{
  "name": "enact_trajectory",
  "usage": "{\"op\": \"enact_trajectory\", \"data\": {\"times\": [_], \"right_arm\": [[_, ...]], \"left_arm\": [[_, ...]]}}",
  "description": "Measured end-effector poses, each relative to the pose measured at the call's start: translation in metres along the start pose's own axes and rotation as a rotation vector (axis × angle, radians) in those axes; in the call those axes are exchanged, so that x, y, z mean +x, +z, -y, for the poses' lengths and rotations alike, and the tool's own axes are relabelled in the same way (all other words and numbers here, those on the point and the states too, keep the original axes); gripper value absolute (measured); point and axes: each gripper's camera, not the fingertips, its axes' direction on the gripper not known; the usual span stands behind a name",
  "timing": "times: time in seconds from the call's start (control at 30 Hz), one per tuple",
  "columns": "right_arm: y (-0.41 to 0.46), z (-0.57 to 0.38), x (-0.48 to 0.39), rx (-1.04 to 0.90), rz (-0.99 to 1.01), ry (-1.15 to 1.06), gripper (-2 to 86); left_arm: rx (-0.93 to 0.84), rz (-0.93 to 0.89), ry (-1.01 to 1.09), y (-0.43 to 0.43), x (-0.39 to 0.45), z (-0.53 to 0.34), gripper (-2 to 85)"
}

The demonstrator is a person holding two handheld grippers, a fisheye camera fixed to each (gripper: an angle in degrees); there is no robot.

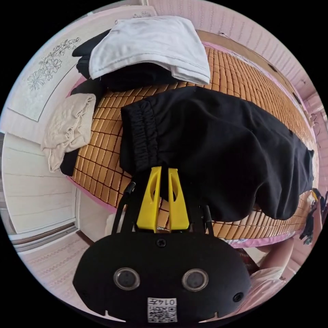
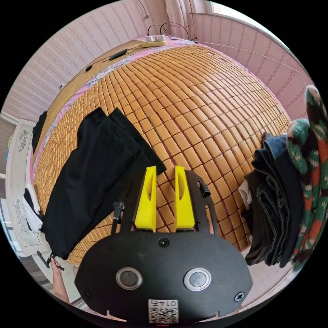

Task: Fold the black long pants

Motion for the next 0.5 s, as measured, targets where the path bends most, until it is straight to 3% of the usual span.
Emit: {"op": "enact_trajectory", "data": {"times": [0.33, 0.5], "right_arm": [[-0.016, -0.029, 0.03, 0.078, 0.186, 0.049, -0.1], [-0.042, -0.065, 0.037, 0.092, 0.166, -0.049, -0.4]], "left_arm": [[-0.049, 0.048, 0.069, 0.005, 0.034, 0.008, 0.1], [-0.074, 0.056, 0.111, 0.009, 0.037, 0.0, -0.3]]}}
